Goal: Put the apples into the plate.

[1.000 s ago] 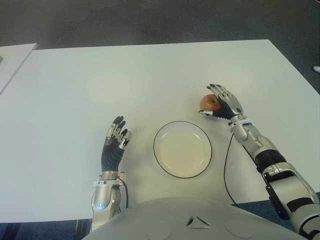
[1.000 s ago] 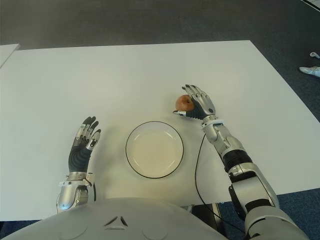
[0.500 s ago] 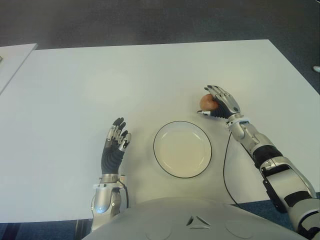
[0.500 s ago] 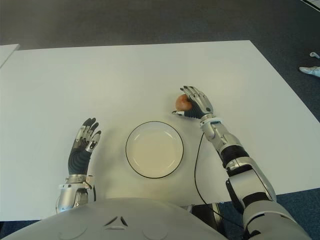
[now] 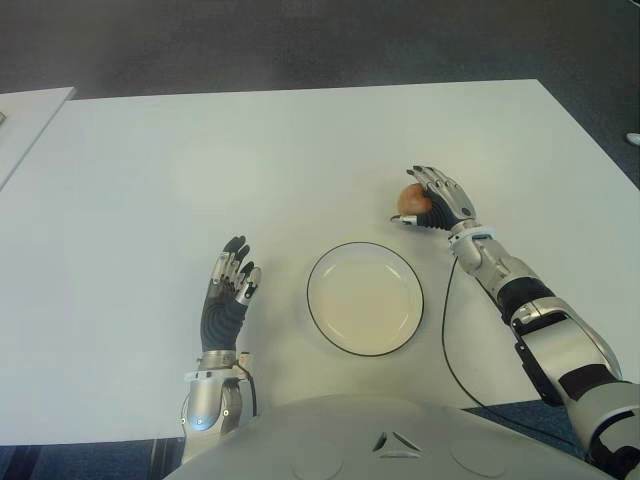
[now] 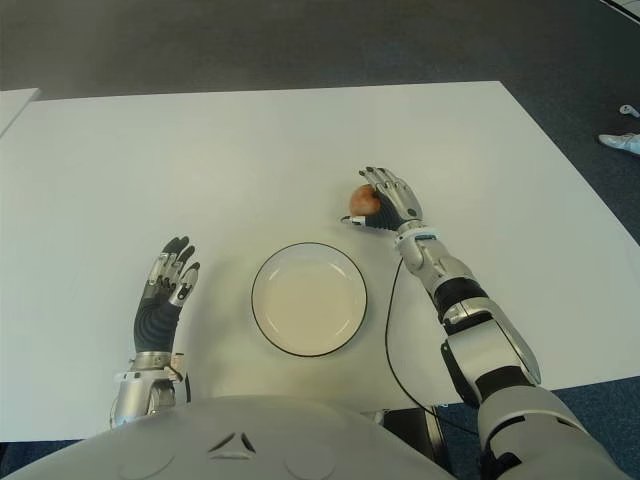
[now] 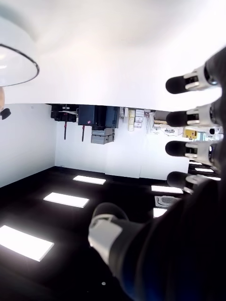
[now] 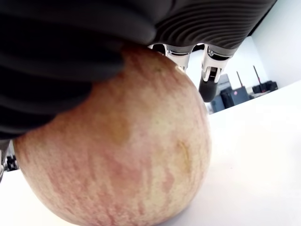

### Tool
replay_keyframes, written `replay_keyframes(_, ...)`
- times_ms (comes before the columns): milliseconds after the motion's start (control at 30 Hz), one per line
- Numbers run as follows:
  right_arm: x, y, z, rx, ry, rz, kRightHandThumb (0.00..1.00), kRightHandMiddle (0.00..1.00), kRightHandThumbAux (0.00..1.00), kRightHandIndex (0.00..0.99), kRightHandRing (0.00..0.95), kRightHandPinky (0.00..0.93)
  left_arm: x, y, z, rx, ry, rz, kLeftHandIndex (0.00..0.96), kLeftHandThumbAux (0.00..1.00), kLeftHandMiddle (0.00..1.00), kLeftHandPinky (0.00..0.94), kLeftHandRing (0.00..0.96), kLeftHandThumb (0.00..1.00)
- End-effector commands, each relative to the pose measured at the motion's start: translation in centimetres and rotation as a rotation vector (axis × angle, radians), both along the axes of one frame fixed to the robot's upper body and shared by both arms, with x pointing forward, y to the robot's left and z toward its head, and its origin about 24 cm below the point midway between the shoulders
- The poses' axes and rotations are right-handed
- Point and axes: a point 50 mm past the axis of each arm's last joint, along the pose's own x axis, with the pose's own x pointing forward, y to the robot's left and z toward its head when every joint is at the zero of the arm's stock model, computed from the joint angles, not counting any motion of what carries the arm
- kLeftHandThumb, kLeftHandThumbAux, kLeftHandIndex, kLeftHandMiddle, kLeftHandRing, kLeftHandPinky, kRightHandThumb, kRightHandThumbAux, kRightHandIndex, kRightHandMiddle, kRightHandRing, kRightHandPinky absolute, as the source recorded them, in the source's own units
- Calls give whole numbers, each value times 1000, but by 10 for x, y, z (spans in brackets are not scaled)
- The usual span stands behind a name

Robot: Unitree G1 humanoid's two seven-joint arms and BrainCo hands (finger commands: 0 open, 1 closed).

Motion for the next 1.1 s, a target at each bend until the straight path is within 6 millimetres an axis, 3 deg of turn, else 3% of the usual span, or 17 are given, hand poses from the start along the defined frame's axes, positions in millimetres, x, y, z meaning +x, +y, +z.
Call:
replay_keyframes(33,-3,5,-9,-5,48,13,350,47,408,47,32,55,-2,-2,0,-9,12,6,35,550,19,63,26,277)
replay_keyframes(300,-2,10,-12,0,62,20,356,66,415,63,52,78,-5,-4,2,-11,13,12,30,538,15,55,21,288)
replay_keyframes(433,-2,11,-14,5,63,15,378,130,425,112,105,105,-6,-5,4,-19,17,17,30,529,15,61,22,298)
replay_keyframes(467,-2,12,-14,5,62,14,407,254,439,207,220,189,-6,-6,4,-21,18,18,30,525,16,60,22,300)
replay_keyframes(500,-2,12,-14,4,60,14,418,298,443,241,261,219,-6,-6,4,-20,19,19,30,523,16,60,22,301)
replay_keyframes(567,-2,13,-15,4,56,16,461,498,476,403,468,442,-7,-6,5,-20,19,20,31,518,17,59,23,304)
replay_keyframes(667,-3,17,-17,5,42,28,624,636,629,426,624,638,-8,-7,6,-25,17,21,31,513,17,62,23,313)
replay_keyframes(733,-5,20,-17,5,16,50,665,695,667,433,685,714,-8,-7,7,-29,15,23,32,510,19,64,23,320)
replay_keyframes(933,-7,25,-16,6,-37,86,707,809,704,440,790,834,-10,-5,9,-29,18,24,34,500,22,64,25,328)
replay_keyframes(1100,-8,28,-15,26,-55,94,714,880,711,439,842,859,-11,-4,9,-45,23,18,35,504,21,72,25,326)
